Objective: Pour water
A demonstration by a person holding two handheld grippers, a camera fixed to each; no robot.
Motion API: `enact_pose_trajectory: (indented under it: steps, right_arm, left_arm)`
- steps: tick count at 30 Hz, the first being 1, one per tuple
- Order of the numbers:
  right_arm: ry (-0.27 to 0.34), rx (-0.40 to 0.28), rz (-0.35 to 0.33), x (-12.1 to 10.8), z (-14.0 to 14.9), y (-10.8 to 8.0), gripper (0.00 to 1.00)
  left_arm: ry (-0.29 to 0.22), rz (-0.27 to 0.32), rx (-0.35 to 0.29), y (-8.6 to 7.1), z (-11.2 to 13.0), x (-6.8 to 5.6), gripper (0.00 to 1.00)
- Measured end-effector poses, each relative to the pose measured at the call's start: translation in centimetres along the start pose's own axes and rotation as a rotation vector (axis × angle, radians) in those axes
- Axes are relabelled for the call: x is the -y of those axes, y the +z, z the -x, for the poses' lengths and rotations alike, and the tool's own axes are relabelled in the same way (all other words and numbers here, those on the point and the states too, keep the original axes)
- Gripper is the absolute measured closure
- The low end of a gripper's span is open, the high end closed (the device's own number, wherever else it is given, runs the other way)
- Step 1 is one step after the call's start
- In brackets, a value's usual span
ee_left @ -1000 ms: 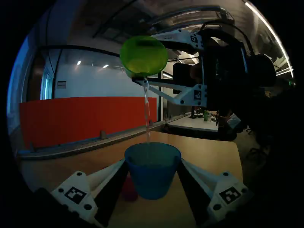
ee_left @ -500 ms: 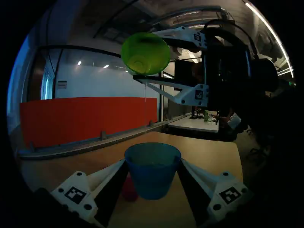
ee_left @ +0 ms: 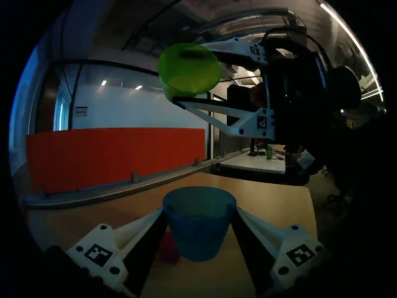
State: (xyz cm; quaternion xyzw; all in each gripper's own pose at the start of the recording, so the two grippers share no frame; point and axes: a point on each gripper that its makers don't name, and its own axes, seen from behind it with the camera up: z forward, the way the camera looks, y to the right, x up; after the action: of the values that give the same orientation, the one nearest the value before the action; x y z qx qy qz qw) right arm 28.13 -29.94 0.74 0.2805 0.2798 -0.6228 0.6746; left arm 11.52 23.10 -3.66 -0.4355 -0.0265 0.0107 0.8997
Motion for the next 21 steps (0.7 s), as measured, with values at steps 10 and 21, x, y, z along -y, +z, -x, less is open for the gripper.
enact_pose_trajectory:
  steps: [10, 21]
  right_arm:
    - [0.316, 0.015, -0.055, 1.3, 0.4, -0.4, 0.12]
    - [0.657, 0.002, -0.124, 2.7, -1.3, -1.0, 0.12]
  left_arm:
    - [0.003, -0.004, -0.001, 0.0, -0.3, 0.1, 0.15]
    - [0.007, -0.008, 0.001, 0.1, -0.4, 0.3, 0.15]
